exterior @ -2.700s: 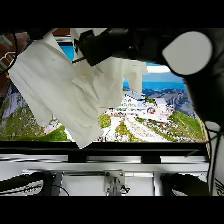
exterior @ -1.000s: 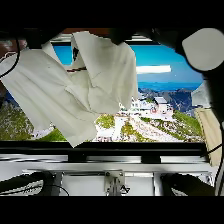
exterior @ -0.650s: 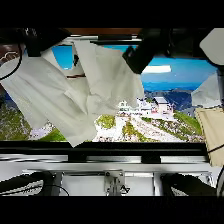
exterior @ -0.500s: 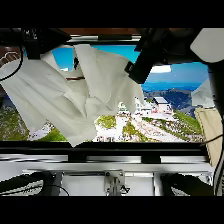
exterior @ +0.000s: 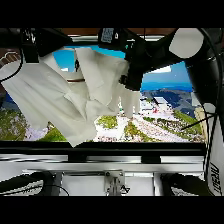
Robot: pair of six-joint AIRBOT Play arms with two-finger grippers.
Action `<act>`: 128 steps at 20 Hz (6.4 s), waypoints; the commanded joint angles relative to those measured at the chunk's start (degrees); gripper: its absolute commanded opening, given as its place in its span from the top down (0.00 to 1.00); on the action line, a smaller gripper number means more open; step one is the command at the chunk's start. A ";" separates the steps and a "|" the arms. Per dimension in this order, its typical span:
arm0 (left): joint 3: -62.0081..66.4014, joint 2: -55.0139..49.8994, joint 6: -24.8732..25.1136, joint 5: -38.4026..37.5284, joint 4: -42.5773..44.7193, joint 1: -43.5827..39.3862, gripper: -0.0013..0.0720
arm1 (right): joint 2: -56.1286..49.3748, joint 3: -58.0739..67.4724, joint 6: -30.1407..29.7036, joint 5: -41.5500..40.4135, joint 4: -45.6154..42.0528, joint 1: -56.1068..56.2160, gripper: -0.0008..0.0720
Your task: Fold the shirts.
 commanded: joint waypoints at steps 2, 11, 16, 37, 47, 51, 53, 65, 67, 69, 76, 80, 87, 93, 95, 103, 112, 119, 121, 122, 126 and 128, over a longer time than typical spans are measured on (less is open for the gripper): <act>-0.02 0.04 0.85 0.15 -0.63 0.02 0.92 | -0.79 0.00 -0.79 0.28 4.42 -0.26 0.70; 0.00 0.66 3.65 14.23 2.08 0.09 0.32 | 6.05 0.00 13.31 0.48 4.59 -0.26 0.85; 0.00 4.22 3.61 25.73 5.75 2.14 0.14 | 8.79 0.00 14.75 1.14 4.52 -0.26 0.85; -0.15 8.76 -6.23 28.06 27.80 8.37 0.14 | 9.03 0.00 11.67 -7.26 6.38 -0.26 0.85; -0.24 7.21 -11.72 24.79 34.25 3.89 0.14 | 9.03 0.00 10.80 -11.04 10.71 -0.26 0.85; -0.24 3.54 -11.69 24.90 33.68 -2.84 0.14 | 9.01 0.00 10.62 -13.64 11.02 -0.26 0.85; -0.24 1.84 -11.72 25.83 33.68 -5.11 0.14 | 9.01 0.00 10.62 -13.79 11.02 -0.26 0.85; -0.17 3.65 -12.72 21.31 41.79 -6.29 0.12 | 8.59 0.00 12.41 -14.88 5.53 -0.31 0.85; -0.17 5.49 -13.11 21.31 45.00 -6.29 0.04 | 7.91 0.00 12.76 -15.08 5.33 -0.31 0.85; -0.17 6.71 -13.66 18.93 46.23 -6.29 0.04 | 7.28 -0.07 13.27 -16.57 5.40 -0.31 0.85; -0.17 7.89 -23.80 10.78 53.46 -6.27 0.05 | 7.30 -0.07 13.51 -19.93 5.57 -0.28 0.85; -4.20 7.63 -35.41 10.08 46.64 -6.32 0.05 | 8.70 -0.07 13.49 -21.86 5.57 -0.26 0.85; -9.42 6.80 -38.88 28.87 37.24 -6.84 0.06 | 10.82 -0.07 14.14 -22.71 5.55 -0.26 0.85; -9.20 7.98 -37.09 26.32 37.07 -7.61 0.06 | 10.82 -0.07 14.14 -22.84 5.31 -0.26 0.85; -9.20 7.91 -36.74 26.77 36.26 -7.61 0.06 | 10.82 -0.07 14.14 -23.21 5.70 -0.26 0.85; -9.16 4.28 -37.99 43.54 35.60 -8.33 0.91 | 10.82 -0.07 17.40 -22.86 6.86 -0.26 0.85; -9.16 12.41 -33.70 29.00 36.44 -8.57 0.92 | 9.55 -0.07 26.82 -31.36 1.22 -0.31 0.85; -9.16 18.18 -28.57 35.06 36.26 -15.82 0.91 | 6.36 -0.07 33.73 -33.97 1.46 -0.26 0.85; -9.18 18.53 -27.67 32.26 36.26 -18.73 0.92 | 5.66 -0.07 35.01 -36.00 1.46 -0.26 0.85; -9.20 18.49 -27.61 29.81 36.30 -19.91 0.92 | 5.62 -0.07 35.41 -37.48 1.40 -0.26 0.85; -9.20 18.60 -27.26 17.66 36.52 -21.40 0.92 | 5.64 -0.07 36.39 -42.47 0.37 -0.31 0.85; -9.20 18.71 -28.26 13.07 40.61 -21.40 0.92 | 5.64 -0.07 36.37 -43.32 -0.83 -0.31 0.85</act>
